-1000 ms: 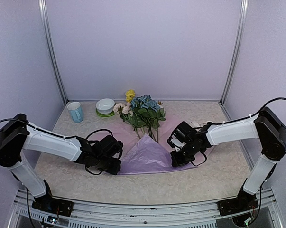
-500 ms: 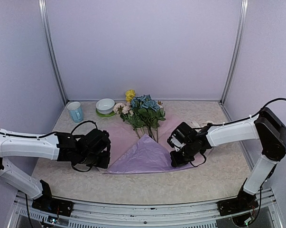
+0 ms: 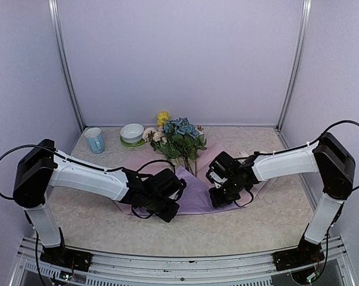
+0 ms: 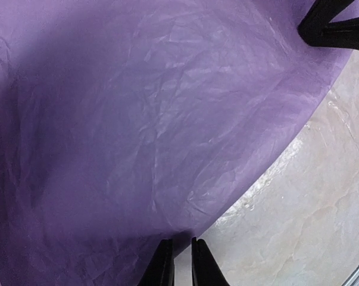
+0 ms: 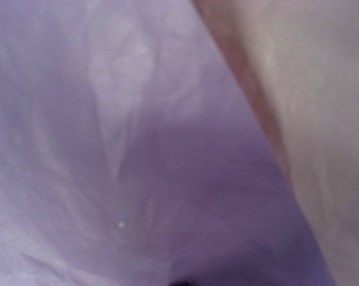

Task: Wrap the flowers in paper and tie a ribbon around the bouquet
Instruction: Press the fold line of the 1/4-folded wrapping paper.

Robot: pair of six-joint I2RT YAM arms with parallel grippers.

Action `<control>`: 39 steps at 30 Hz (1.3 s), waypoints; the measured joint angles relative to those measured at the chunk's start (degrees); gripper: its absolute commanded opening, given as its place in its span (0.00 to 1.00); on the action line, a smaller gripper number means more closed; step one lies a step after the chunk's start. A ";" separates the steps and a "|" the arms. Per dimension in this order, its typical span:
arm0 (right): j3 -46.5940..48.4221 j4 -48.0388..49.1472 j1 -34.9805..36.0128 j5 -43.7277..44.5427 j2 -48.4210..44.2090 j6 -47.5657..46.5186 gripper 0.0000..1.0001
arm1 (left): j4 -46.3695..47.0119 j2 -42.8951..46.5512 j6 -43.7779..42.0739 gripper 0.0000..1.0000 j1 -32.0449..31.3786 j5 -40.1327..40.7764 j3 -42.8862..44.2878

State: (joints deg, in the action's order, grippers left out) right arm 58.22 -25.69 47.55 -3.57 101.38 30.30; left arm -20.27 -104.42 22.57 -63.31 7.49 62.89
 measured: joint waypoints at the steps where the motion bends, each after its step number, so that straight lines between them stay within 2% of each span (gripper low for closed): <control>1: 0.00 0.00 0.04 0.24 0.00 -0.02 0.01 | -0.35 -0.09 0.15 0.15 -0.13 0.00 -0.26; 8: -0.09 -0.02 0.61 2.19 -0.04 -3.34 0.02 | 0.79 4.57 7.06 0.16 -1.92 2.75 -9.42; 13: -2.78 1.42 0.79 3.65 -2.10 -6.69 0.02 | -0.37 6.19 14.73 0.16 -4.15 8.63 -10.62; 17: -5.03 1.16 0.79 4.55 -4.17 -8.28 0.02 | -2.45 8.13 17.73 0.19 -6.78 12.59 -10.78; 21: -5.42 1.53 0.79 4.48 -4.44 -8.83 0.01 | -5.44 8.41 15.28 0.24 -11.19 16.46 -5.81; 24: -5.55 2.03 0.79 4.20 -4.44 -8.87 0.01 | -5.42 7.13 11.58 0.20 -12.98 17.99 1.77; 28: -5.73 3.13 0.79 4.02 -4.28 -8.79 0.01 | -3.91 5.66 8.50 0.20 -8.66 18.08 4.17; 33: -7.23 6.12 0.79 4.00 -4.63 -7.21 0.01 | -3.30 4.20 4.83 0.19 -1.64 16.37 -2.40; 39: -9.73 9.38 0.79 3.80 -5.86 -3.98 0.01 | -1.46 3.39 2.27 0.18 1.25 13.86 -8.98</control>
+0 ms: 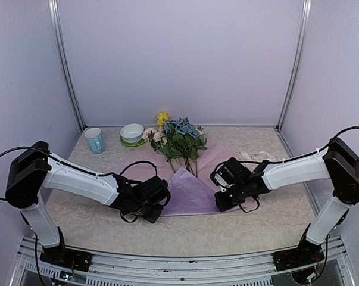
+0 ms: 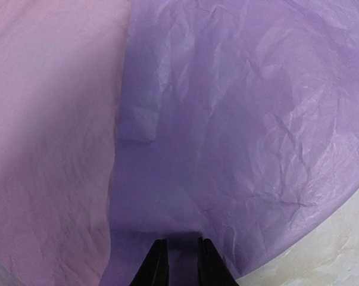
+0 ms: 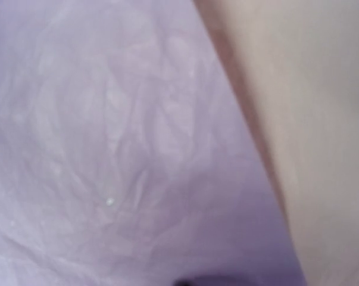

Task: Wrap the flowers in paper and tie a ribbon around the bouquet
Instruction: Press the fold line of the 1/4-folded wrapping paper.

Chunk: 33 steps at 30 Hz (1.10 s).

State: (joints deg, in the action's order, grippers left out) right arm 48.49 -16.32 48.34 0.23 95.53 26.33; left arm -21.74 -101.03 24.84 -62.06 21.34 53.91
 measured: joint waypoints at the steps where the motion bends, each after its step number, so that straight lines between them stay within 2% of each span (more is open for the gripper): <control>1: -0.22 0.31 0.00 -0.07 -0.13 0.42 0.01 | 0.74 0.52 0.15 0.18 0.07 -0.55 -0.66; 7: -0.74 0.94 0.00 -0.15 -0.46 1.79 0.02 | 6.82 6.36 5.01 0.19 0.13 -2.69 -9.42; 12: -0.63 0.50 0.00 -0.50 -0.52 2.01 0.02 | 7.06 11.47 11.17 0.21 0.70 -3.61 -14.71; 17: -0.66 -1.70 0.04 -0.68 -1.27 2.34 0.02 | 3.17 16.50 16.46 0.21 4.17 -4.85 -17.66; 20: -0.68 -2.80 0.04 -0.63 -1.57 2.49 0.02 | -3.63 19.98 17.38 0.23 5.70 -4.87 -17.79; 22: -0.66 -3.45 0.04 -0.59 -1.70 2.75 0.01 | -7.65 20.81 16.68 0.24 5.40 -4.68 -15.17; 25: -0.63 -4.04 0.04 -0.44 -1.88 3.32 0.02 | -11.02 19.06 13.27 0.25 4.42 -3.98 -5.16; 28: -0.46 -5.42 0.04 0.00 -2.12 4.02 0.02 | -8.46 13.90 7.58 0.25 3.87 -4.63 6.95; 30: -0.26 -6.40 0.04 0.55 -2.23 4.68 0.02 | -4.74 6.97 1.38 0.25 3.78 -6.67 15.30; 33: 0.39 -9.22 0.04 2.71 -2.34 5.51 0.02 | -2.69 0.33 -4.11 0.26 3.74 -9.05 20.26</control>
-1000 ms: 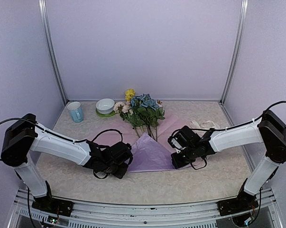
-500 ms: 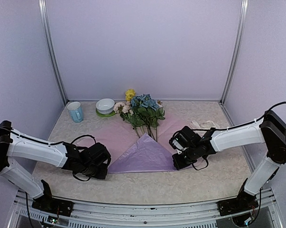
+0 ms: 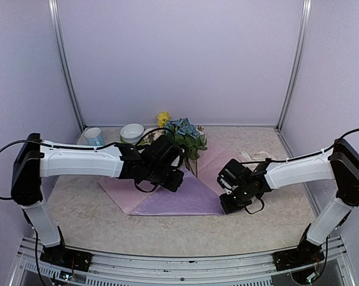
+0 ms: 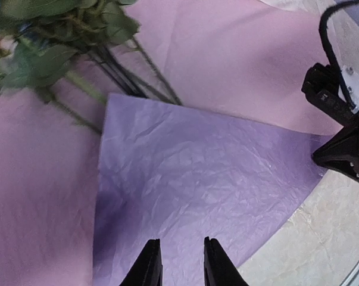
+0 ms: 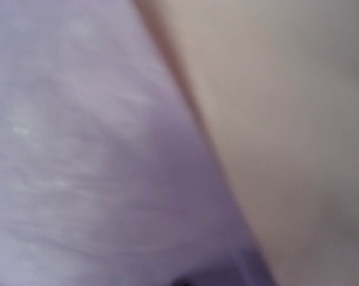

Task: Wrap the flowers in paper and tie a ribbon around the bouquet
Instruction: Press the fold line of the 1/4-folded wrapping paper.

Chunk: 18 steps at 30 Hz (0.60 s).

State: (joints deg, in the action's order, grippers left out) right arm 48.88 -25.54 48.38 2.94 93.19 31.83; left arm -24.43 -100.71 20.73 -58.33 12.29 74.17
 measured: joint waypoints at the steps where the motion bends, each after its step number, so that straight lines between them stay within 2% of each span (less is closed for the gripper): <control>1: 0.28 -1.11 0.00 0.90 0.00 0.26 0.02 | 0.90 -3.04 -2.47 0.26 0.00 -0.94 1.73; 7: 3.74 -9.33 0.24 7.82 0.09 1.07 0.00 | 0.92 -16.22 -12.68 0.26 0.57 -2.82 5.92; 12: 11.39 -16.02 0.39 18.88 0.00 2.89 0.00 | 1.95 -17.29 -16.55 0.27 1.60 -4.15 4.33; 14: 15.08 -19.12 0.44 24.57 0.00 6.12 0.33 | 2.97 -17.29 -17.44 0.27 1.70 -4.96 3.45; 15: 16.50 -20.50 0.44 26.80 0.00 8.52 0.44 | 3.52 -17.00 -17.81 0.27 1.73 -5.35 3.02; 18: 19.89 -24.00 0.42 30.69 -0.52 13.51 0.54 | 4.81 -16.68 -18.45 0.27 1.73 -6.38 2.05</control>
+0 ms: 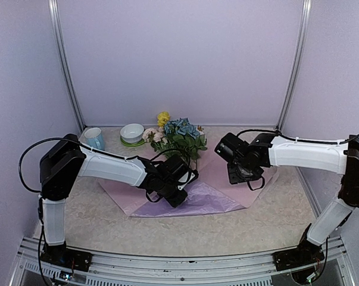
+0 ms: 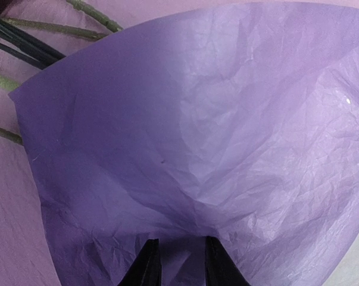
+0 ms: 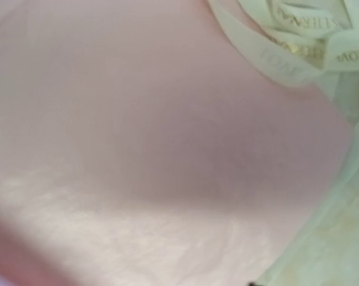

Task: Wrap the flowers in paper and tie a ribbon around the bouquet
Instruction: Press the fold line of the 1/4-folded wrapping paper, then pick up the one-fourth-folded wrapping paper from the center of the board.

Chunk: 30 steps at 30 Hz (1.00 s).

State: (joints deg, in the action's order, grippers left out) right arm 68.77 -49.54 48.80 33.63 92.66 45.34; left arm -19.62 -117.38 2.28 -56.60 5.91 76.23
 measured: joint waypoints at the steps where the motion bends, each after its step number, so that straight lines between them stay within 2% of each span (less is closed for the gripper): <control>1: 0.02 0.26 0.00 -0.96 -0.50 0.26 0.61 | 0.26 0.09 -0.22 0.27 0.00 -0.28 -0.20; 5: -2.78 2.29 0.00 -10.21 -3.32 3.04 0.86 | 0.79 0.22 -0.74 0.27 0.07 -1.27 -0.50; 8: -5.95 1.09 -0.07 -16.04 -4.42 8.52 0.90 | 1.16 0.31 -1.07 0.27 0.07 -1.70 -0.79; 11: -9.53 -0.66 -0.09 -20.83 -4.39 14.36 0.88 | 1.20 0.33 -1.11 0.27 0.17 -2.14 -0.83; 16: -11.43 -0.37 -0.72 -26.53 -2.95 20.41 0.77 | 1.20 0.33 -1.11 0.27 0.31 -2.56 -0.83; 20: -12.48 3.02 -2.82 -29.44 -2.34 22.51 0.73 | 1.22 0.33 -1.11 0.27 0.31 -2.67 -0.83; 26: -19.61 8.02 -7.04 -33.51 -2.40 25.57 0.70 | 1.29 0.35 -1.09 0.27 0.33 -2.82 -0.92; 30: -19.87 9.94 -7.52 -34.07 -2.69 26.99 0.66 | 1.44 0.42 -1.09 0.27 0.33 -2.97 -1.05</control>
State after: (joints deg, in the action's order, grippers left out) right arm 48.90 -39.59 41.28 -0.45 89.97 72.34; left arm -18.17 -116.97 1.19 -56.27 2.94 75.18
